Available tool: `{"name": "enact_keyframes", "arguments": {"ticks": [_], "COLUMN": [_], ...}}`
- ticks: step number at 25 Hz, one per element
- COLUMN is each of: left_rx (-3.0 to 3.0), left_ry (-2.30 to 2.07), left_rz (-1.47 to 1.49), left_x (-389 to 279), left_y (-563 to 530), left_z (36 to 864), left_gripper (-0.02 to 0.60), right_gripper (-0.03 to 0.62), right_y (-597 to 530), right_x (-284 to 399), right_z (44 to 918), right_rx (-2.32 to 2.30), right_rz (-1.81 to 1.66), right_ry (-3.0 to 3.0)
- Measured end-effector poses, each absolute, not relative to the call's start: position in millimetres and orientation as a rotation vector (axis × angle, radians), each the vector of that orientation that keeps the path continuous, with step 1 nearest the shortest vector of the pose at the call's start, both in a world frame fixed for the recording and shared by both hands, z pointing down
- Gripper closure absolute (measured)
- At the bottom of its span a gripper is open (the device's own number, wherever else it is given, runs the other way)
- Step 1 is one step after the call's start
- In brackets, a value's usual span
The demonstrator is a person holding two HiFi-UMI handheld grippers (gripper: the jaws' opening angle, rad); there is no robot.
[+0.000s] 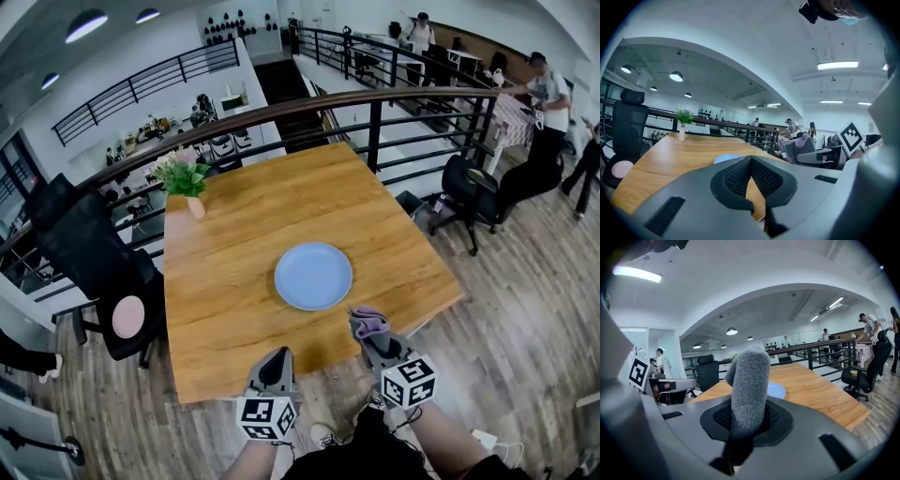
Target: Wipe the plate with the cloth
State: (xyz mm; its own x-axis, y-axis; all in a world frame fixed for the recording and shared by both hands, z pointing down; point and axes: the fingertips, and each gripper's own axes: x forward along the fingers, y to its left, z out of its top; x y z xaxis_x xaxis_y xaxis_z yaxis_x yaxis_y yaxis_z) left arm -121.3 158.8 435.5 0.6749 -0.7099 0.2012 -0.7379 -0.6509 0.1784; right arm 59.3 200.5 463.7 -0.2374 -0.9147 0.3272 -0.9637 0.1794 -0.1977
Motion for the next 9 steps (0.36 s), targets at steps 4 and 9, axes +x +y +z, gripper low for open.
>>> {"name": "enact_keyframes", "arguments": {"ticks": [4,9], "left_rx": [2.641,2.64], "left_ry": [-1.163,-1.162], "left_rz": [0.163,0.164], "left_x": [-123.8,-126.0], "left_y": [161.3,166.5], "left_z": [434.5,435.8], "left_gripper": [0.563,0.563], "right_gripper": [0.525,0.525], "right_y": [203.2,208.2], "right_x": [56.9,53.7], "right_z": [460.3,460.7], "right_rx": [1.853,1.854], "right_rz": [0.546,0.548], "right_ry": [-2.309,-2.312]}}
